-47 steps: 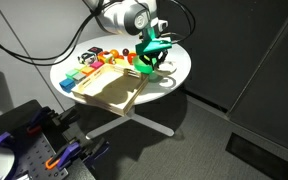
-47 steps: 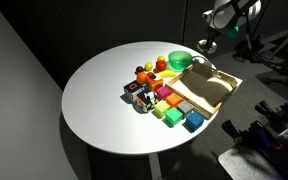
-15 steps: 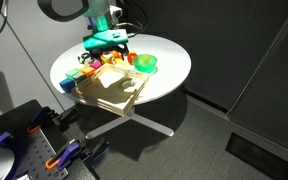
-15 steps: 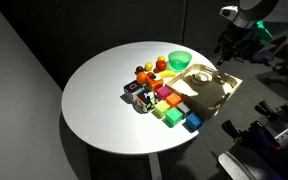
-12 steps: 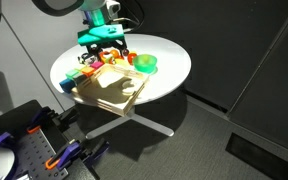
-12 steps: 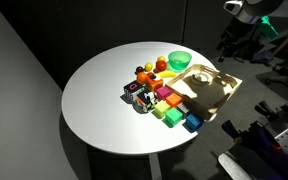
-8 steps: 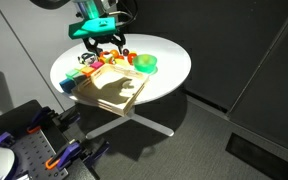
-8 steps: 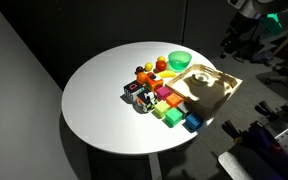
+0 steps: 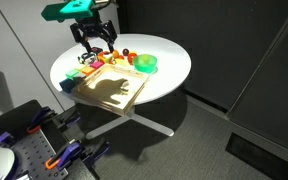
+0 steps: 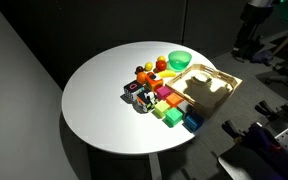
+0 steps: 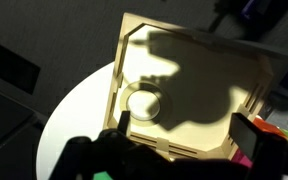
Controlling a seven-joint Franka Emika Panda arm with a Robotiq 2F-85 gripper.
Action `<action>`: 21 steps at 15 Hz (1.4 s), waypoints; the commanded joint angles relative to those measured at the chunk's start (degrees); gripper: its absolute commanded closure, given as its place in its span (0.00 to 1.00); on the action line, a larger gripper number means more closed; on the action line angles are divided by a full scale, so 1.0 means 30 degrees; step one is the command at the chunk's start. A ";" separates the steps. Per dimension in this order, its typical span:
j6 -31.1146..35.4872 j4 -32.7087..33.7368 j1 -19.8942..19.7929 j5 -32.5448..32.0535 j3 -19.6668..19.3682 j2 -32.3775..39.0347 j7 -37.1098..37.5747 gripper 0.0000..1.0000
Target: Put the seal tape in the box
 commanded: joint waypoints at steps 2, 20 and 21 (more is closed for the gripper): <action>-0.4448 0.0731 0.1010 0.0204 -0.0419 -0.1599 0.2120 0.00; -0.8008 0.2157 0.1809 0.2787 -0.0355 -0.3509 0.6219 0.00; -0.8285 0.2209 0.1818 0.2392 -0.0395 -0.3144 0.5680 0.00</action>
